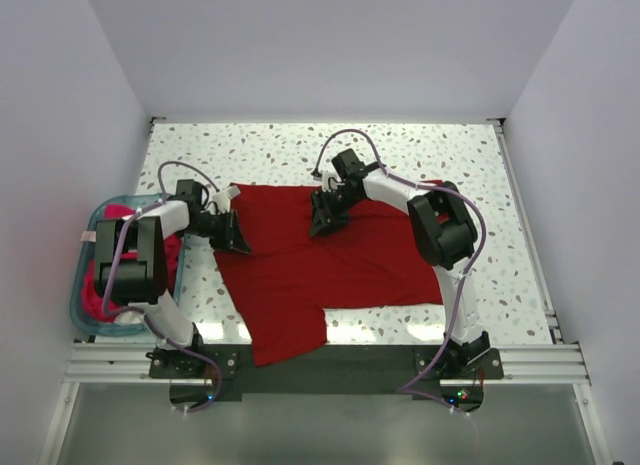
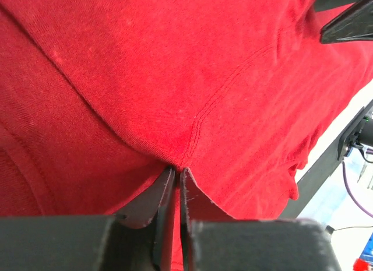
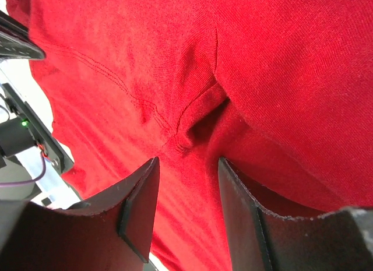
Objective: Fold and stack the t-shirts
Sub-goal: Fold the tshirt
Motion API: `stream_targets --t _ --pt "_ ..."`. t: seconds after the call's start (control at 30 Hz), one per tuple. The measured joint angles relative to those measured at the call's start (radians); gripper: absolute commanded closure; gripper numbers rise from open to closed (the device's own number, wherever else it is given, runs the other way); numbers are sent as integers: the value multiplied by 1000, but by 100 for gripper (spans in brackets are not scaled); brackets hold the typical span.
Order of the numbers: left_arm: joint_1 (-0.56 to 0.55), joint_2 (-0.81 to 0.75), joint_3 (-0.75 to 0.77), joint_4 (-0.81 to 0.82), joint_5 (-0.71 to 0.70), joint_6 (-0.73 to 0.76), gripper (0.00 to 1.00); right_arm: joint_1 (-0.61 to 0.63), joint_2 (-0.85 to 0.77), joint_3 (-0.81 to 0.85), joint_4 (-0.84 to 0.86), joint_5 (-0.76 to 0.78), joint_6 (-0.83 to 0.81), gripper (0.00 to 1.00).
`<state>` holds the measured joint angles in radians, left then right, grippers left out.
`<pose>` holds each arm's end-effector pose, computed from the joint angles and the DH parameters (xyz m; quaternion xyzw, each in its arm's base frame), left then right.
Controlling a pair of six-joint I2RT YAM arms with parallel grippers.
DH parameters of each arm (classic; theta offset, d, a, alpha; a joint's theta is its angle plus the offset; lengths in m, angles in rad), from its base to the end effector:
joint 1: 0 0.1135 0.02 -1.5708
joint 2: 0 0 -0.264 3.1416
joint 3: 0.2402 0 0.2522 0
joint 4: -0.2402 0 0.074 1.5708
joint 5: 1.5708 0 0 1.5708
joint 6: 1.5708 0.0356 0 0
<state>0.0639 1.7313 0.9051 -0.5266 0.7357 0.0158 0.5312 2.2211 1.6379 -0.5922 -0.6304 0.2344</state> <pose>0.2950 -0.0051 0.1366 0.0168 0.9282 -0.3532 0.1157 0.3833 0.2496 0.1440 -0.1980 0.9130 0.3517 0.0597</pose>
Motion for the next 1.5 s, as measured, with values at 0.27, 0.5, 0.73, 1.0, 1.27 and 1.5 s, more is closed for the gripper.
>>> stream_targets --t 0.27,0.5,0.73,1.0,1.27,1.5 --pt "0 -42 0 -3 0 5 100 0 -2 7 -19 12 -30 49" --pt "-10 -53 0 -40 13 34 100 -2 -23 6 -50 47 -79 46" --pt "-61 -108 0 -82 55 60 100 -9 -56 6 -77 63 -114 45" --pt "-87 -121 0 -126 84 74 100 -14 -64 8 -101 63 -135 46" --pt "-87 -114 0 -130 58 70 100 -15 -64 11 -105 59 -137 52" --pt "-87 -69 0 -110 44 45 100 -8 -64 11 -87 36 -92 56"
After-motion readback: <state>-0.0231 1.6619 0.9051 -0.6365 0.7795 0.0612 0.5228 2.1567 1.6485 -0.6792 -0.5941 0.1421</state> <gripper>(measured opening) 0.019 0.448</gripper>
